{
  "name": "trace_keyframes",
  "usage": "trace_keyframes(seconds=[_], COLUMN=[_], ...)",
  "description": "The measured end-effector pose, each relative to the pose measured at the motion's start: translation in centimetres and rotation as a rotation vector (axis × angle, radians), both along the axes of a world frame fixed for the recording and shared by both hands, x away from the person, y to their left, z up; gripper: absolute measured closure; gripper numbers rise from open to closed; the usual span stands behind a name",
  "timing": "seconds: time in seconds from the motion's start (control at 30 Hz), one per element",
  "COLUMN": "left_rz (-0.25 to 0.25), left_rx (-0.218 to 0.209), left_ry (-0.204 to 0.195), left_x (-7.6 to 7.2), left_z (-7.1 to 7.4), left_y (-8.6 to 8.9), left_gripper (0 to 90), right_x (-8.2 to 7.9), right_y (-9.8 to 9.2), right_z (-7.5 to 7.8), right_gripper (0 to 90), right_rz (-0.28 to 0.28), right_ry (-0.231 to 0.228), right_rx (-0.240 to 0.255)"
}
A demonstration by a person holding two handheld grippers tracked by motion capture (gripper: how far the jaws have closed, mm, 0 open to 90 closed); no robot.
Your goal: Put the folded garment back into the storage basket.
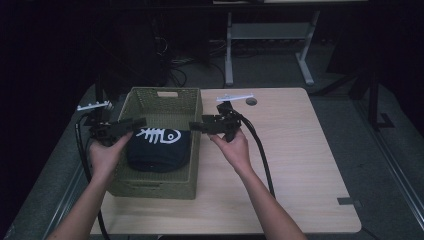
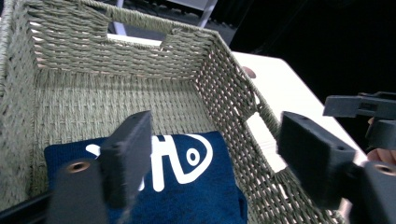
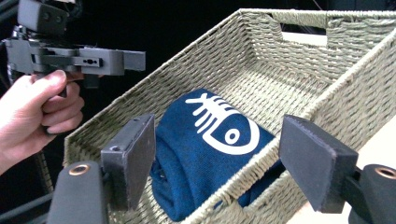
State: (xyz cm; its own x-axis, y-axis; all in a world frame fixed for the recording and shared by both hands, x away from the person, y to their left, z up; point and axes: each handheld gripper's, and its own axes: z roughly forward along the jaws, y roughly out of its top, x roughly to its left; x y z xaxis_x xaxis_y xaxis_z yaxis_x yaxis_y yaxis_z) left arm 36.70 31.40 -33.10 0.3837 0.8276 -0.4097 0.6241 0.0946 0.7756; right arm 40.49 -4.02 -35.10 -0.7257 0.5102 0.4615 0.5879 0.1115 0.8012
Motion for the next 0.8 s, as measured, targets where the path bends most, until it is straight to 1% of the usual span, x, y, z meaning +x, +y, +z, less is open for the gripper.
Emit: trace_keyframes(seconds=[0.13,0.17,0.2,0.27,0.3,0.37,0.47,0.5,0.53,0.63,0.67,0.7,0.77,0.8], left_rz=[0.000,0.001,-0.004,-0.001,0.000,0.003,0.005,0.002,0.002,-0.016,-0.016,-0.027,-0.034,-0.042], left_rx=[0.008,0.012,0.017,0.011,0.006,0.010,0.005,0.005,0.005,0.007,0.007,0.012,0.013,0.013], left_ry=[0.003,0.005,0.000,-0.004,-0.004,-0.011,-0.013,-0.018,-0.018,-0.026,-0.026,-0.028,-0.030,-0.029], left_x=[0.1,0.1,0.0,0.0,0.1,0.1,0.1,0.1,0.1,0.2,0.2,0.3,0.4,0.5], left_z=[-0.2,-0.2,-0.1,0.0,0.0,0.1,0.2,0.4,0.4,0.6,0.6,0.7,0.8,0.8], left_y=[-0.4,-0.7,-0.7,-0.9,-0.9,-0.9,-1.1,-1.5,-1.5,-2.5,-2.5,-3.1,-3.4,-3.7], left_gripper=[18.6,18.3,18.4,18.4,18.4,18.4,18.3,18.3,18.3,18.3,18.3,18.3,18.3,18.3], right_x=[-0.1,-0.1,-0.1,-0.1,0.0,-0.1,-0.2,-0.2,-0.2,-0.2,-0.2,-0.3,-0.3,-0.4], right_y=[-0.5,-0.9,-1.1,-1.4,-1.6,-2.0,-2.5,-2.7,-2.7,-3.5,-3.5,-3.9,-4.1,-4.6], right_z=[-0.3,-0.5,-0.5,-0.6,-0.6,-0.5,-0.4,-0.3,-0.3,-0.2,-0.2,-0.1,0.0,0.0], right_gripper=[26.7,26.5,26.6,26.6,26.5,26.3,26.1,26.1,26.1,26.0,26.0,26.0,26.0,26.0], right_rz=[0.003,0.005,0.005,0.009,0.010,0.009,-0.002,-0.001,-0.001,-0.012,-0.012,-0.017,-0.020,-0.028], right_ry=[-0.006,-0.006,-0.005,0.007,0.002,0.000,-0.011,-0.011,-0.011,-0.014,-0.014,-0.019,-0.014,-0.018], right_rx=[0.007,0.021,0.022,0.028,0.031,0.033,0.019,0.020,0.020,0.023,0.023,0.024,0.024,0.021])
